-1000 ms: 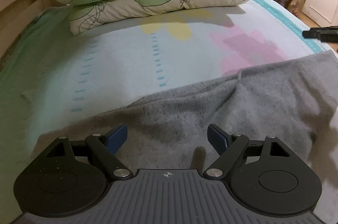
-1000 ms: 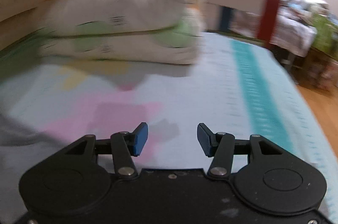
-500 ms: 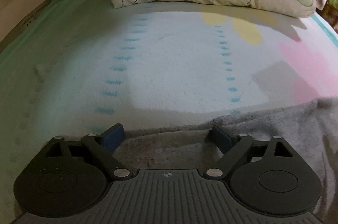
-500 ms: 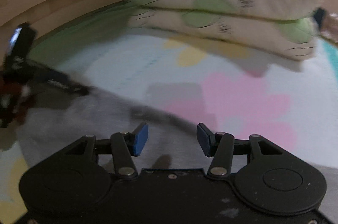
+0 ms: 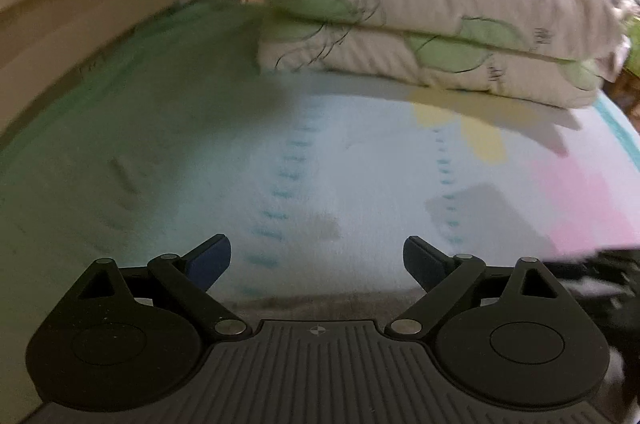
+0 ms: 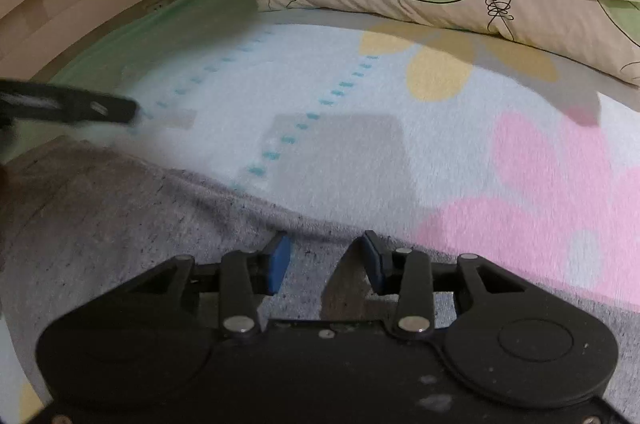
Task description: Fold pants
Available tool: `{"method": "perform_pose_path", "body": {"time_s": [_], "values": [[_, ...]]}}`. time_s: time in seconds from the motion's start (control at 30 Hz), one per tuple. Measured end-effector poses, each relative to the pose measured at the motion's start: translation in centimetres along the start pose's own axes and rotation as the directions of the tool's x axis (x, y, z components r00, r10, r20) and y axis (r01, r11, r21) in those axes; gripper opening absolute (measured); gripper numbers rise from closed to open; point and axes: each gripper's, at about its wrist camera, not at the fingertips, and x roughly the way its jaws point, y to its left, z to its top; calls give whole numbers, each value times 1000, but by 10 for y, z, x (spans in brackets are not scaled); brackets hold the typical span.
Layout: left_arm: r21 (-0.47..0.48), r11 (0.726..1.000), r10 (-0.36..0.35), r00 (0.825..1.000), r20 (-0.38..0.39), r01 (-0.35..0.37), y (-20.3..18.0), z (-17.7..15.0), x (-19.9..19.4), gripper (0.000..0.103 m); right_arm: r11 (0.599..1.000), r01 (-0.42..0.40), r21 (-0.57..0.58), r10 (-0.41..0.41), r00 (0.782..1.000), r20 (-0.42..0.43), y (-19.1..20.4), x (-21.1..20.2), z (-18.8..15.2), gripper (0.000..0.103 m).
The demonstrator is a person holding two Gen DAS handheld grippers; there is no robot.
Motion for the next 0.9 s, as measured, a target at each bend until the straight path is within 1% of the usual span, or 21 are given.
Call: {"method": "perform_pose_path", "body": {"time_s": [0.07,0.13,0.17,0.2,0.23,0.27,0.3,0.33,0.37,0.43,0.47,0.53,0.6,0.67,0.73,0.8,0.87,0.9], "values": [[73,997,-20,1000,10,20,-6,-14,-19,94,1000,-6,-12,6,1000,6,0,-1,-1,41],[152,988,-37,999,-4,37,-13,-33,-30,94,999,-16,-30,16,1000,13,-3,-3,-3,40],[187,982,-33,999,-26,37,-16,-41,-29,94,999,-19,-33,19,1000,15,-4,-2,-3,40],[219,975,-17,998,-64,31,-20,-48,-22,94,999,-22,-32,22,1000,14,-6,-1,-2,40],[240,971,16,994,-110,11,-20,-55,-12,95,999,-22,-30,22,1000,11,-6,-1,-2,40],[241,971,36,988,-151,1,-20,-59,-1,96,999,-22,-30,22,1000,7,-6,-1,-1,40],[224,975,35,979,-199,10,-17,-61,10,101,999,-24,-29,24,1000,4,-7,-1,-1,40],[203,979,42,978,-206,1,-15,-57,18,103,999,-31,-26,31,1000,4,-10,-2,1,40],[190,982,44,975,-218,-2,-15,-51,22,103,999,-38,-18,38,999,7,-11,-4,2,41],[191,981,59,968,-243,-11,-19,-37,29,103,999,-36,0,36,999,30,-15,-19,1,41],[202,979,70,971,-229,-23,-21,-33,27,103,999,-38,-4,39,998,51,-16,-30,0,41],[207,977,87,982,-165,-52,-29,-28,14,101,998,-55,-36,58,994,96,-18,-54,-5,41],[195,980,54,991,-123,-30,-38,-28,-5,101,994,-70,-86,82,987,140,-19,-82,-14,42],[206,978,-4,996,-89,22,-52,-35,-28,101,988,-89,-124,108,981,161,-20,-108,-27,42],[242,968,-51,996,-78,69,-68,-46,-48,101,983,-114,-144,137,978,160,-23,-129,-45,42],[272,956,-85,992,-91,107,-82,-60,-62,101,975,-152,-165,175,975,136,-22,-147,-67,41],[278,950,-115,986,-124,145,-91,-74,-76,101,962,-186,-202,210,972,105,-16,-159,-89,28],[271,948,-131,981,-144,166,-96,-83,-82,101,951,-203,-231,227,970,84,-11,-164,-101,26]]}}
